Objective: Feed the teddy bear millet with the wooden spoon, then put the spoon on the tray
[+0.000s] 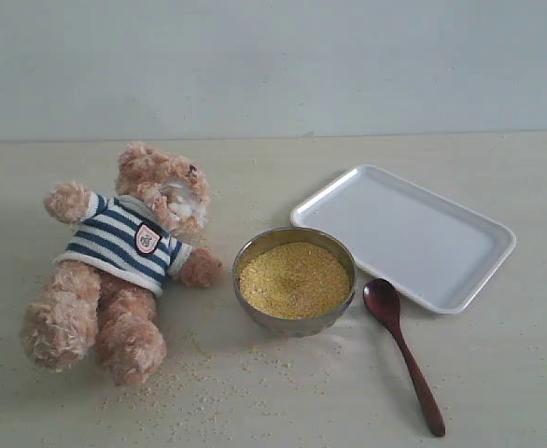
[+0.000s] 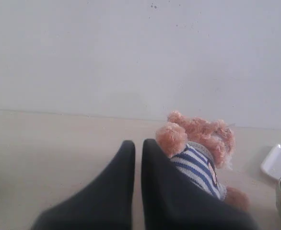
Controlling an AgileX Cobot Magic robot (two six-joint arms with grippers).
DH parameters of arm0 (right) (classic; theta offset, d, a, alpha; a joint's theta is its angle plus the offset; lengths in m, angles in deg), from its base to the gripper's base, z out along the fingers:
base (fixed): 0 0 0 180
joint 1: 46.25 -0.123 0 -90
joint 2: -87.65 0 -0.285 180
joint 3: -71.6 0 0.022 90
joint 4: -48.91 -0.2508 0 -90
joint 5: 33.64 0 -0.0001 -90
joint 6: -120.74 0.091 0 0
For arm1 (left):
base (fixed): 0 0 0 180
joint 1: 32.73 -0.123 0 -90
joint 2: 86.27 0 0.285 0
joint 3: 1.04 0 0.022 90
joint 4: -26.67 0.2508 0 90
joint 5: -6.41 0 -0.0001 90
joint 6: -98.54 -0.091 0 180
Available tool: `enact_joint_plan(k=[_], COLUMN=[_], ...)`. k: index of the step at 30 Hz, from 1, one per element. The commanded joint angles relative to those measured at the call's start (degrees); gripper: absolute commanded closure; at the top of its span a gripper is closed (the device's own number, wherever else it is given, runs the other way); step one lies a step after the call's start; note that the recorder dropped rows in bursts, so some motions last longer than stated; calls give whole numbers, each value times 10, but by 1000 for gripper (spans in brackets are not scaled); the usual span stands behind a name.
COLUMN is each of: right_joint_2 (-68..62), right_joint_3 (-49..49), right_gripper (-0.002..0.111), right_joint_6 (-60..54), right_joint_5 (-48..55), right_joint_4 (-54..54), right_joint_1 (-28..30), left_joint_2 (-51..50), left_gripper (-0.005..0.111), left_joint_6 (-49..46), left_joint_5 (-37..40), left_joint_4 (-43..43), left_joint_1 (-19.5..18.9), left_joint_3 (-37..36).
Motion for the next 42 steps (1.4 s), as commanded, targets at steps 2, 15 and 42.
enact_joint_plan(k=[2, 15, 42], right_joint_2=[2, 2, 2], right_joint_3=[-1, -1, -1], right_gripper=[108, 108, 108], right_joint_6=[0, 0, 0], right_joint_5=[-5, -5, -13], right_joint_4=[0, 0, -1], right_joint_1=[2, 2, 2], left_joint_2=[2, 2, -12], left_gripper=[102, 102, 102], left_joint_6=[1, 2, 95], left_joint_5=[-9, -15, 179], left_joint_4=[0, 0, -200], left_joint_1=[2, 2, 2], left_joint_3=[1, 1, 125])
